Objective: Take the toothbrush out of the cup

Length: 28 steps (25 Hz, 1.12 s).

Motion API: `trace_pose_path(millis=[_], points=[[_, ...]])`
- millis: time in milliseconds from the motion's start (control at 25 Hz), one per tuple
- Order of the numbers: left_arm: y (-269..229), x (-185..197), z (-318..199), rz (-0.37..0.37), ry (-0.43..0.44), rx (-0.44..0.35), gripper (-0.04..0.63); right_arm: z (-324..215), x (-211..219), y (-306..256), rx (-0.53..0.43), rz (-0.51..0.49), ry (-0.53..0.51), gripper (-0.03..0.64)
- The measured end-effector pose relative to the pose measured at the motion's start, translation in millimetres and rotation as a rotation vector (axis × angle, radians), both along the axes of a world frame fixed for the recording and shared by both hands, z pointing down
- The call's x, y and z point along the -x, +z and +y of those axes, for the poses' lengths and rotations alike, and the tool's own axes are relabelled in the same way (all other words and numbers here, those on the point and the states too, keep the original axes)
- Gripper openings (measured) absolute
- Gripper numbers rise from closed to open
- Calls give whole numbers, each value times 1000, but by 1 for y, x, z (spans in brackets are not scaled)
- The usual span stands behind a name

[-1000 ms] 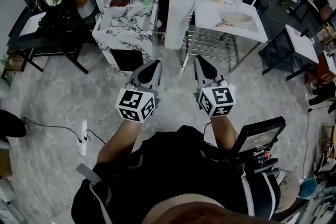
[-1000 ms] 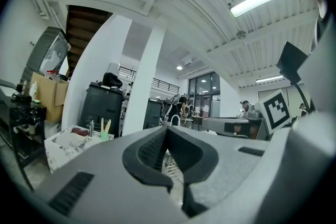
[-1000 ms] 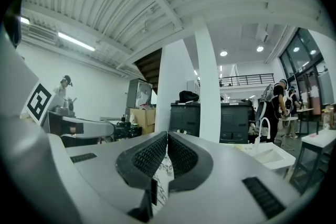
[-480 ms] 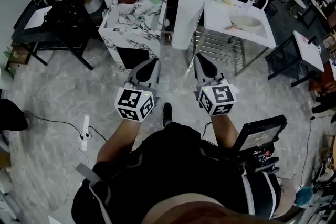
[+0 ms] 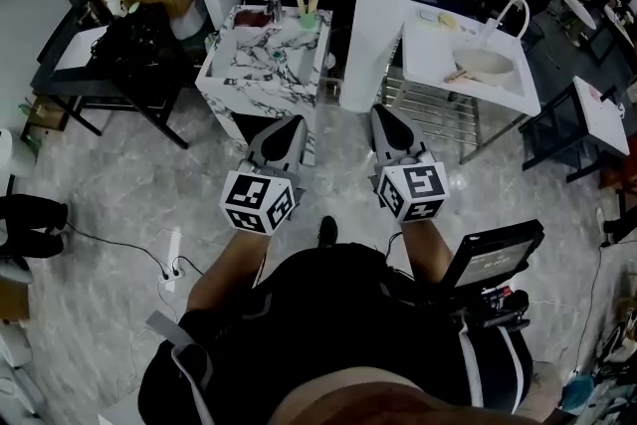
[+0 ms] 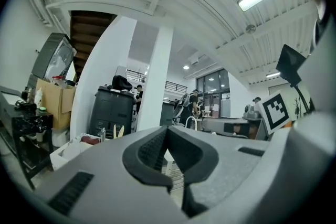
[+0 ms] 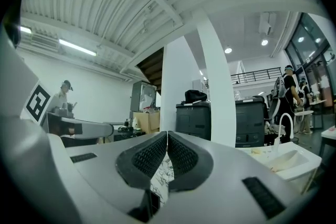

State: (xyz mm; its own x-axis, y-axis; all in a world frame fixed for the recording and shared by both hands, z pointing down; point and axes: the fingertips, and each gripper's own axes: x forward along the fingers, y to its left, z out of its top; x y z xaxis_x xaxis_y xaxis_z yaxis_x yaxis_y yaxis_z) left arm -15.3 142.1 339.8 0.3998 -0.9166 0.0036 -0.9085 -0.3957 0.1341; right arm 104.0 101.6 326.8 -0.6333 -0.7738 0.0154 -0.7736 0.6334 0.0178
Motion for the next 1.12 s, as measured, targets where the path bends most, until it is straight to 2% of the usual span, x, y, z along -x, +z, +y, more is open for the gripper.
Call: trace_pose_path(millis=[360, 600, 840, 1120], points=[[0, 9, -67, -23, -16, 29, 2, -70, 7, 1, 7, -21, -1, 25], [0, 8, -105, -35, -7, 40, 2, -101, 5, 3, -2, -24, -3, 25], [9, 4, -134, -39, -14, 67, 2, -129, -5, 15, 34, -45, 2, 25], [12, 2, -167, -36, -13, 58, 2, -158, -11, 22, 40, -40, 1, 25]])
